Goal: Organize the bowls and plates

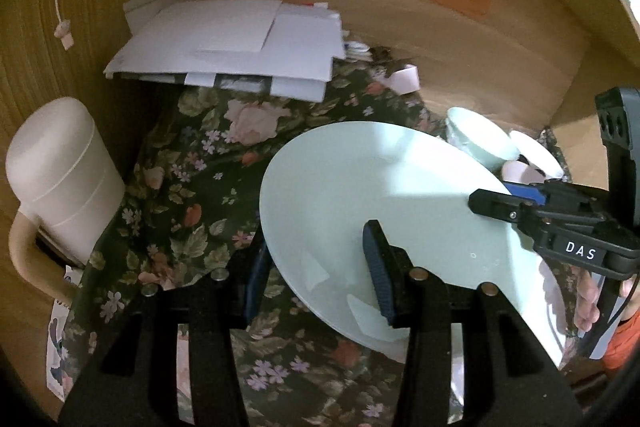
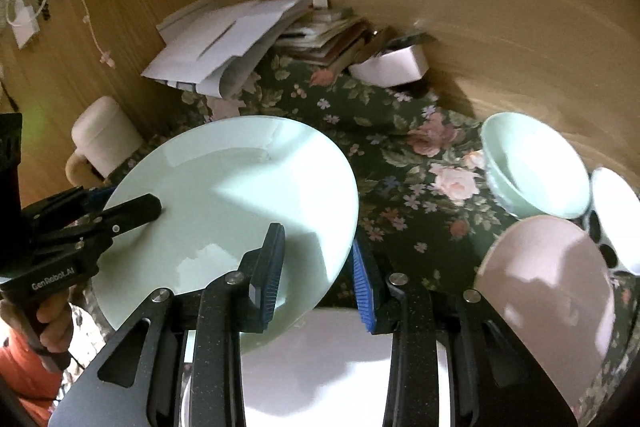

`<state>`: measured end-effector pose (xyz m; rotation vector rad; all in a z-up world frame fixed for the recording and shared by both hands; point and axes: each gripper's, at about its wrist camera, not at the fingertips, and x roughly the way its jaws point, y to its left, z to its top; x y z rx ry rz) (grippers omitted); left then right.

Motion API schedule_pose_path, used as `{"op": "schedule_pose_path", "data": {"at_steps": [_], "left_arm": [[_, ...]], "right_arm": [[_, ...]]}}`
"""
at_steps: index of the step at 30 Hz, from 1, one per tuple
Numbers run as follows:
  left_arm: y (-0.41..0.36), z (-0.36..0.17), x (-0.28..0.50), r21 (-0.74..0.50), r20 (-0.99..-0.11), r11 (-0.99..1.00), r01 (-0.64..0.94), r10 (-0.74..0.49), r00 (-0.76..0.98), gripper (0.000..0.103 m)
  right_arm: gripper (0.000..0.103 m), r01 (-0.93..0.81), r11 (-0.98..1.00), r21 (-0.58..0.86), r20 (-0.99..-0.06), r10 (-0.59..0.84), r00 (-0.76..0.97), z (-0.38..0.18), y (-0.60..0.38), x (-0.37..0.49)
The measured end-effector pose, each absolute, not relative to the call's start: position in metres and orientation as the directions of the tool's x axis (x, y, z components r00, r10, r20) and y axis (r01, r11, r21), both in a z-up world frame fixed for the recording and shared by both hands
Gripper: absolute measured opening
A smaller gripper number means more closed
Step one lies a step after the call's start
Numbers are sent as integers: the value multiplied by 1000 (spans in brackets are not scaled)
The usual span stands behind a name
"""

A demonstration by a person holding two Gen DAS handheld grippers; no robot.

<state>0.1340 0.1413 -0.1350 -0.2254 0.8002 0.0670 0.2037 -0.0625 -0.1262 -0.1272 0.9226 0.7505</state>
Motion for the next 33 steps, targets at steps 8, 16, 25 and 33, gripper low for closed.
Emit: {"op": "schedule_pose_path", "data": {"at_steps": [8,16,25,33], "left_arm": [[120,-117,115,-169,-692,980,-107,-41,721,45],[100,-105,98,-169,-674,983,-69,-64,736,45],[77,-99,81,-167,-664,986,-29,-91,743,45],[58,-103,73,-171,-670,985,2,-118,733,45]], "right_arm": [[30,-621,756,207,-729,543,418,-112,-88,184],[30,-605,769,206,-703,547,454,-102,-112,162],[30,-588,781,212,-682,549,484,-99,-138,139],[30,-561,798,221,-679,539,499,-105,-158,125]]}}
